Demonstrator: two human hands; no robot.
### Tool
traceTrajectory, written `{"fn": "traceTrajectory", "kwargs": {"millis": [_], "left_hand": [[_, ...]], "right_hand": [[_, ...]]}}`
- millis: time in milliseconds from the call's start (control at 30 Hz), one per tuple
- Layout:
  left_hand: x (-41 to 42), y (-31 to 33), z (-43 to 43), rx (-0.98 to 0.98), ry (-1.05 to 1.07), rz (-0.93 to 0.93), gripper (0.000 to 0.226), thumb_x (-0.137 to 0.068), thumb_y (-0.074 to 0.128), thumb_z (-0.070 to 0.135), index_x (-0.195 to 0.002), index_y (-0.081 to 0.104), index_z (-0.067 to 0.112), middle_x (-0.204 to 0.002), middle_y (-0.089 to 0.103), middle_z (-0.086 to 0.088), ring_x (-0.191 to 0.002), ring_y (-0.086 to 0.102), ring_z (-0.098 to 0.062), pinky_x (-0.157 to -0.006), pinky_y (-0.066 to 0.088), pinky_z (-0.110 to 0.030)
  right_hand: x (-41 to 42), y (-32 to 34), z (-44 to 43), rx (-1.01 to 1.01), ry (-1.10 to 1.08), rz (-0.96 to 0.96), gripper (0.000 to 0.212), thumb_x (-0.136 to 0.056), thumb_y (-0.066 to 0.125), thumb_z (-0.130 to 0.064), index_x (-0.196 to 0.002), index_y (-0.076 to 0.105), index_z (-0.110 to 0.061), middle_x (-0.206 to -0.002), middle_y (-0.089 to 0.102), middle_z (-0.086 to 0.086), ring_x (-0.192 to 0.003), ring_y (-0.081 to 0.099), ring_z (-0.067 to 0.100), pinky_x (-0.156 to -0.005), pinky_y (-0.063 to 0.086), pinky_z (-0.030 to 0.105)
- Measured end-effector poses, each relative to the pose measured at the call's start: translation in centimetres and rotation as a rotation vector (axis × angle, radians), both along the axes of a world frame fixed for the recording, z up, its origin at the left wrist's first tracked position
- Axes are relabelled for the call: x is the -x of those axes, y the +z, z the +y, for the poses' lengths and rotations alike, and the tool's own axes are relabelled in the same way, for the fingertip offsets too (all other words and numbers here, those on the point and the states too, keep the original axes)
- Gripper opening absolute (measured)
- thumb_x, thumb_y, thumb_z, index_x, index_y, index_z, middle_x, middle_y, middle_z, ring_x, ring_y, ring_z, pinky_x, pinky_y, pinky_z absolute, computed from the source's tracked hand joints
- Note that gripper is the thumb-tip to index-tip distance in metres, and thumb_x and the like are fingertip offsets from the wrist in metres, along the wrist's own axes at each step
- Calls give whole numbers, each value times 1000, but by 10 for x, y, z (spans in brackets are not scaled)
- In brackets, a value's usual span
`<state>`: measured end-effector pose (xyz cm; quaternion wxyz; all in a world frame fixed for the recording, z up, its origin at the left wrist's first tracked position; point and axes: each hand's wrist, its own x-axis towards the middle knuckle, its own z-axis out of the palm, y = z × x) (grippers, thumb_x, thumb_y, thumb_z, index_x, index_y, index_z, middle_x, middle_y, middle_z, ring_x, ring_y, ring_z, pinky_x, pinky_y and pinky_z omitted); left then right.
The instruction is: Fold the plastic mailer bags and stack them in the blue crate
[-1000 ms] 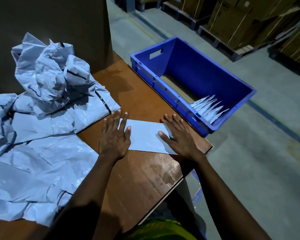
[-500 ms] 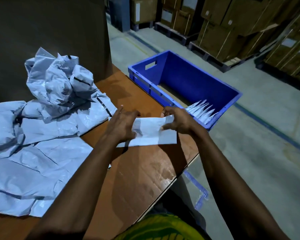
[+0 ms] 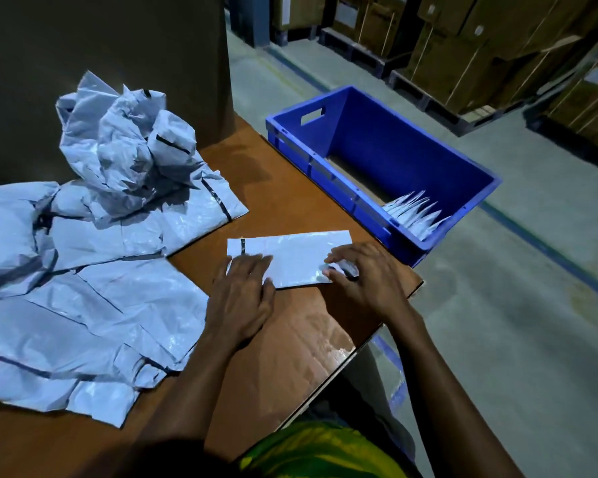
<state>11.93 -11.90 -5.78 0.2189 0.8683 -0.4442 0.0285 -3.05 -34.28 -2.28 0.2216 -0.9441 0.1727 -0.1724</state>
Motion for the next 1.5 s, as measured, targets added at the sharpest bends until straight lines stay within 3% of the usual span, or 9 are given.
{"fn": "traceTrajectory", "kwargs": {"millis": [133,300,500,667,867,1033,1100,1300,1500], "left_hand": [[-12,2,-36,1,36,7,59,-106,26,37,-151,50,7,-156,48,-16,-149,37,-34,-126,24,-48],[-19,-26,-38,-115,76,30,70,-104,8,42,-163,23,8,-172,16,-10,-160,7,-26,-130,5,-44],[-26,-39,-28,-87,91,-31,64,-109,17,39,-164,20,5,-172,13,-14,-160,5,-30,-129,12,-51],[-27,-38,-27,-71,105,-19,64,-109,21,41,-165,18,9,-173,11,-12,-161,2,-27,-130,9,-48],[-27,-37,-26,-113,123,24,67,-107,21,45,-166,12,14,-174,4,-9,-161,-2,-25,-130,4,-46],[-28,-36,-27,-125,109,23,67,-107,18,45,-166,15,13,-173,8,-11,-161,1,-27,-130,8,-49],[-26,-34,-27,-132,117,22,68,-107,14,47,-166,15,13,-173,8,-11,-161,0,-26,-130,6,-49],[-5,-16,-42,-111,14,-50,61,-111,16,42,-166,15,17,-174,7,-6,-161,-2,-25,-130,5,-50],[4,-21,-58,-278,-37,-98,65,-108,-1,50,-166,11,24,-174,6,1,-160,-4,-32,-124,-1,-66]], "right_hand": [[-48,0,21,-1,-8,6,31,-99,59,-35,-120,75,-18,-132,70,4,-125,61,25,-110,45,47],[-96,-26,59,44,86,185,58,-98,48,-25,-153,49,-6,-160,46,12,-154,32,30,-129,15,42],[-94,-49,62,160,-18,180,60,-106,27,-43,-160,41,-20,-169,33,-2,-160,19,23,-129,12,47],[-79,-46,38,107,-39,248,74,-103,23,-68,-164,30,-27,-172,19,-8,-162,5,18,-130,5,39],[-49,-42,6,138,-91,310,72,-106,19,-69,-167,17,-29,-174,7,-9,-161,-5,15,-131,0,43],[-53,-35,5,27,-73,357,73,-105,17,-69,-167,10,-31,-174,-1,-11,-160,-13,12,-129,-10,40],[-52,-31,8,-37,-97,306,71,-106,18,-66,-167,14,-29,-175,4,-9,-160,-10,11,-128,-12,38],[-31,-38,46,-31,-156,138,61,-110,23,-55,-163,34,-26,-171,22,-8,-161,6,12,-131,3,42],[-28,-48,48,1,-167,150,59,-112,18,-52,-163,33,-27,-171,24,-8,-161,3,11,-131,6,43]]}}
